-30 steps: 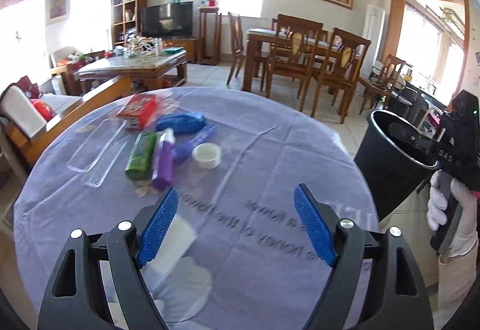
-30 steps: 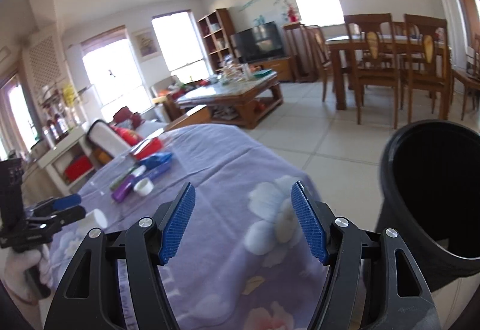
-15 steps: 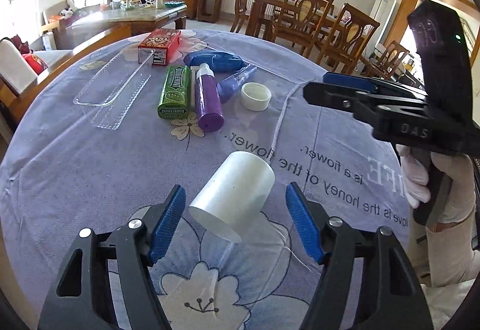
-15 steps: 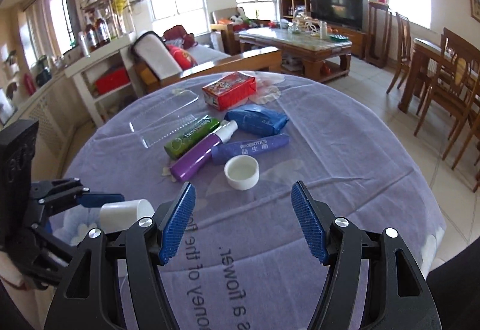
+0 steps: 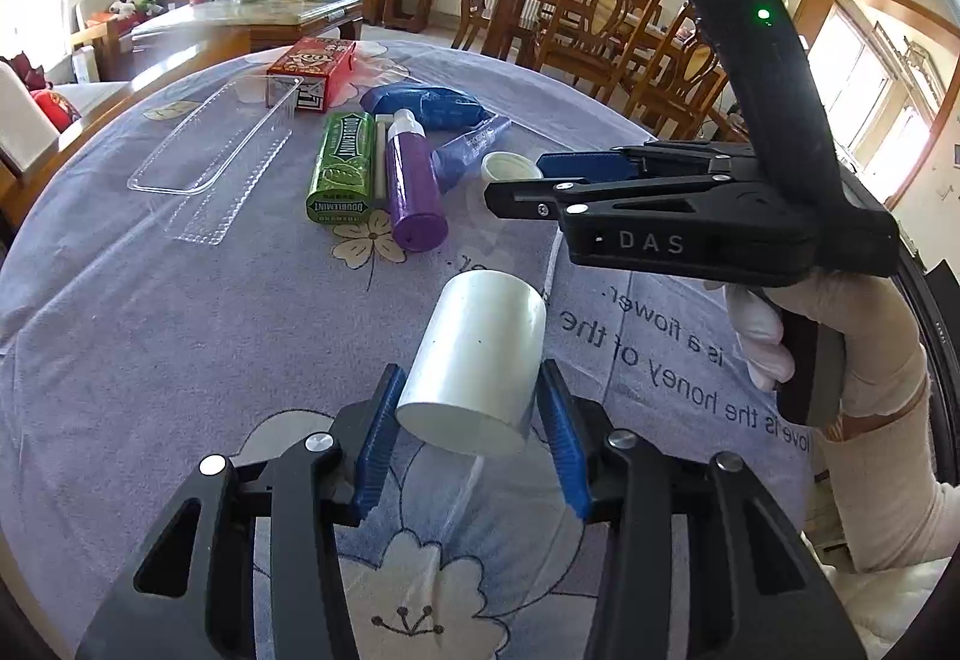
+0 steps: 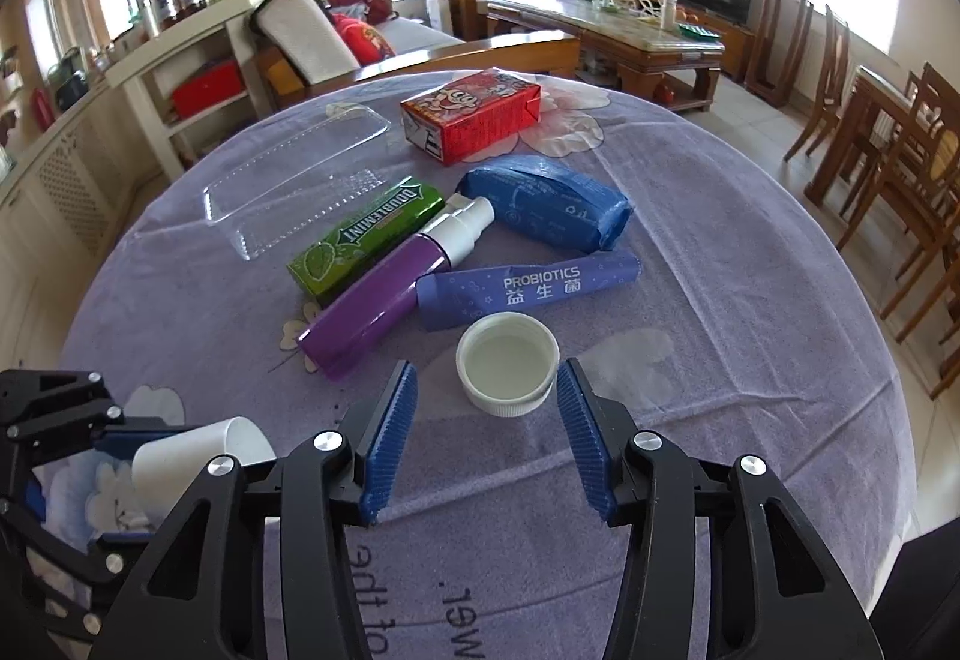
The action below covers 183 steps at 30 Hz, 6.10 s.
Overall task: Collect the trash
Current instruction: 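Grasp the white paper cup with the left tool while the right tool grasps the white bottle cap, then carry the paper cup and bottle cap over the black bin, then open both tools to drop the cup and cap into the bin, then grasp the clear plastic tray with the left tool while the right tool grasps the red snack box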
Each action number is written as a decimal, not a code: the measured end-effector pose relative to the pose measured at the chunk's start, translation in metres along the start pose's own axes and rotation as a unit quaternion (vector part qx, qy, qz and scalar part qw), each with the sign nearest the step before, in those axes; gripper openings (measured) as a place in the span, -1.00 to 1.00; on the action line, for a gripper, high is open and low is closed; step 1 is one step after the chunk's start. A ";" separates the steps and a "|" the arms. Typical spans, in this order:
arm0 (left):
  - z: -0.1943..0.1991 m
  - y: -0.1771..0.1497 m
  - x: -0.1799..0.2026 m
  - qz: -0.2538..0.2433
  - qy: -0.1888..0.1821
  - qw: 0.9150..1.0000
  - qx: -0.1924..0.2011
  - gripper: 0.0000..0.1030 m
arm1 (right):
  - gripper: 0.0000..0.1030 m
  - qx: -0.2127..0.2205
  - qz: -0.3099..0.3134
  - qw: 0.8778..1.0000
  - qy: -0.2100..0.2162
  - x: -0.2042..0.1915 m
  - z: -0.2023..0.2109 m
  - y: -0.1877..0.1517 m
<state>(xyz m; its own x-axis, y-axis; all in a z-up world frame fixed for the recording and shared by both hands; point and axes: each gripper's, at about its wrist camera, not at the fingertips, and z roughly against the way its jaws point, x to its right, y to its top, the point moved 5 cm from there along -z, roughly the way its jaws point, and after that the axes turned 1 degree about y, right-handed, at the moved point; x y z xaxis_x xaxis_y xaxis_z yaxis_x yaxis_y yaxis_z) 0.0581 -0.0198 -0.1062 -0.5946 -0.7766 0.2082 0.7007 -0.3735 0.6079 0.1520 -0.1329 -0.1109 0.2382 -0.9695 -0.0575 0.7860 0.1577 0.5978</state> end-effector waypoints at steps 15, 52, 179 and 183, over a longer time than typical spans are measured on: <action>0.011 0.003 -0.006 0.014 0.013 0.999 0.029 -0.22 | -0.31 0.040 -0.023 0.998 0.030 0.008 0.030 -0.009; 0.016 0.084 0.165 -0.081 -0.068 0.978 0.181 -0.23 | -0.30 0.236 -0.212 0.948 0.035 0.145 0.236 -0.142; -0.029 0.100 -0.115 0.086 0.112 0.987 0.074 -0.09 | 0.37 -0.033 -0.195 0.979 0.058 -0.006 -0.110 0.178; -0.027 0.101 -0.115 0.094 0.110 0.986 0.080 -0.09 | 0.37 -0.044 -0.164 0.985 0.007 -0.016 -0.124 0.183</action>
<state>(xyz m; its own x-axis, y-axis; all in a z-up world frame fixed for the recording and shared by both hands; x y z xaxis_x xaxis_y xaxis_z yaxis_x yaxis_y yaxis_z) 0.2078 0.0186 -0.0897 -0.3490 -0.9219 0.1683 0.7090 -0.1423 0.6907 0.3627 -0.0655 -0.1001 -0.0304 -0.9684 -0.2474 0.8687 -0.1480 0.4727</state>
